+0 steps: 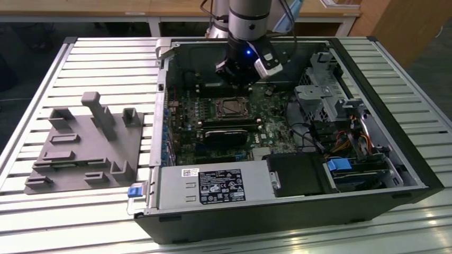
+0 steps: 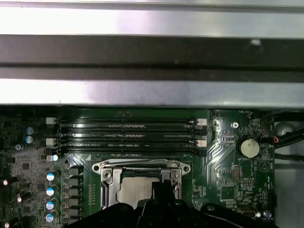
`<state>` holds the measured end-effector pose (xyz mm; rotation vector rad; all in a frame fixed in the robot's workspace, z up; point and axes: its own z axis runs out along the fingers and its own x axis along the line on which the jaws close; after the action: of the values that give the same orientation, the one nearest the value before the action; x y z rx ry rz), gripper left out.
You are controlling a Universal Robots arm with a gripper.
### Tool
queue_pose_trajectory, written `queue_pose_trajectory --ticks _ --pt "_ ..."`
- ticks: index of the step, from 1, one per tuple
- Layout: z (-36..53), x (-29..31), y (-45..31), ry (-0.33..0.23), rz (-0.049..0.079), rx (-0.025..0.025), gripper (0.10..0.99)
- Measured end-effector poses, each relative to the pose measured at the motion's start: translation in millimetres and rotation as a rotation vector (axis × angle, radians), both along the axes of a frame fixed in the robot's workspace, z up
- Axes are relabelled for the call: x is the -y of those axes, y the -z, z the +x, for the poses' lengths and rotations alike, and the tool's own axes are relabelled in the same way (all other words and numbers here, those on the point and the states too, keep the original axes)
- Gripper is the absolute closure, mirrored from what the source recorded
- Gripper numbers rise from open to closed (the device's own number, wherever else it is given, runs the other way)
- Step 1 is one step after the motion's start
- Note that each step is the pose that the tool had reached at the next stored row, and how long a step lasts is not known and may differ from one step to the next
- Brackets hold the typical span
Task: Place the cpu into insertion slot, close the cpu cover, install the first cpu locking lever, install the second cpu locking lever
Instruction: 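Install the second cpu locking lever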
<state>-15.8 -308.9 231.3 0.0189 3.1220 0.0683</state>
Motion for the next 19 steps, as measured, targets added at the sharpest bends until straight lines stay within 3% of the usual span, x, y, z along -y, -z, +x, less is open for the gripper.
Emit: queue_pose_trajectory --ticks 5,9,13,19 --pt "-0.1 7.0 0.0 0.000 0.000 0.0000 0.965" --pt "-0.1 7.9 -1.5 0.000 0.000 -0.0001 0.965" --pt "0.0 8.5 -7.9 0.000 0.000 -0.0002 0.965" --pt "-0.1 23.1 -8.0 0.000 0.004 -0.0003 0.965"
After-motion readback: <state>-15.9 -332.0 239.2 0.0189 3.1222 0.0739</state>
